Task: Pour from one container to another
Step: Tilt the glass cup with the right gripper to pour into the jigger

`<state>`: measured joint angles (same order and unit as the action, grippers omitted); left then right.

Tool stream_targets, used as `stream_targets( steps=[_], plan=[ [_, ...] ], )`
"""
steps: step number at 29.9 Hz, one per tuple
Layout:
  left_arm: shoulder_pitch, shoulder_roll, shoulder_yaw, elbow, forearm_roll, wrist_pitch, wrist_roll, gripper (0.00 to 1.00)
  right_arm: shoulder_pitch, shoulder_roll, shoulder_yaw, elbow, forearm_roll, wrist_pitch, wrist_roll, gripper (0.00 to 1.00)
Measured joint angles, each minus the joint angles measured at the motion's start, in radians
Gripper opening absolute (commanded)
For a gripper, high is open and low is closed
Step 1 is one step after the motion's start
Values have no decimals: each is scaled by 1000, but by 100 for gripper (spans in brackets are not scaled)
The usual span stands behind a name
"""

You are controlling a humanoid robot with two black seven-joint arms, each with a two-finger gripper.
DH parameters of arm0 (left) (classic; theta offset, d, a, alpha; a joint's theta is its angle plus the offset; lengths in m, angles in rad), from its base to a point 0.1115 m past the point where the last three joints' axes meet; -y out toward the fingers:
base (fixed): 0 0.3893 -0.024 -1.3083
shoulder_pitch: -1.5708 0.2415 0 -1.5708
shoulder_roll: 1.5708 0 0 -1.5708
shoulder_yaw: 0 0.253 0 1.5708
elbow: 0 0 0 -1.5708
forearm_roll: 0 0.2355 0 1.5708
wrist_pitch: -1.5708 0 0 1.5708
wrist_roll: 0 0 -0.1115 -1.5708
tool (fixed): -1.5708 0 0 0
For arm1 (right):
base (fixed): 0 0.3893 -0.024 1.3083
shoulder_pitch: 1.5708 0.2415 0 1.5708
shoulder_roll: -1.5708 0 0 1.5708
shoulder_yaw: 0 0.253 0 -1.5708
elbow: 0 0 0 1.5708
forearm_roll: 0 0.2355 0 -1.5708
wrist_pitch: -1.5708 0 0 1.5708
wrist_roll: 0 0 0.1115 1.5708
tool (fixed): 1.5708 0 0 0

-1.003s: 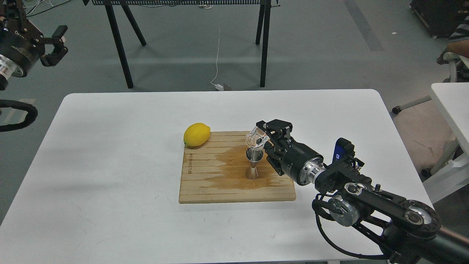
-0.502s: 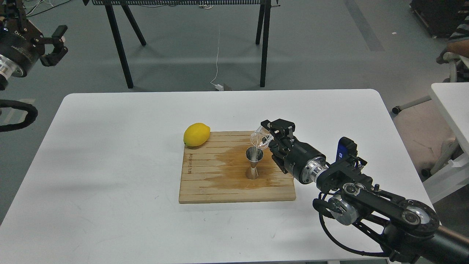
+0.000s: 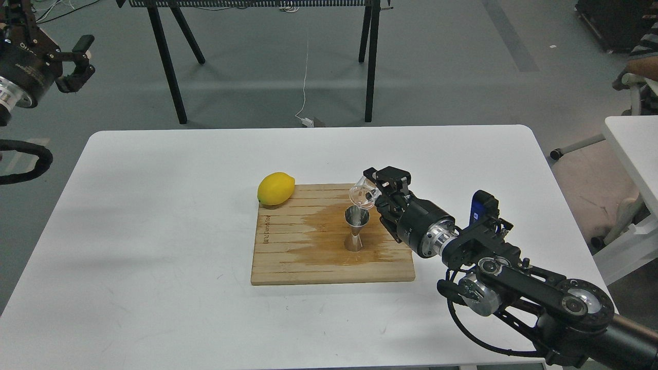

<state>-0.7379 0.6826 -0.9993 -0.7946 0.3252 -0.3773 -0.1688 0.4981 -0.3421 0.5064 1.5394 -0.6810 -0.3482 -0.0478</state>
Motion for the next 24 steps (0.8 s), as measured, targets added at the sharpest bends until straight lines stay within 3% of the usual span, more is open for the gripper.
stream_targets(
  steps=[24],
  plan=[
    [-3, 13, -2, 0, 0, -1, 0, 99, 39, -24, -19, -1, -34, 0, 1, 23]
  ],
)
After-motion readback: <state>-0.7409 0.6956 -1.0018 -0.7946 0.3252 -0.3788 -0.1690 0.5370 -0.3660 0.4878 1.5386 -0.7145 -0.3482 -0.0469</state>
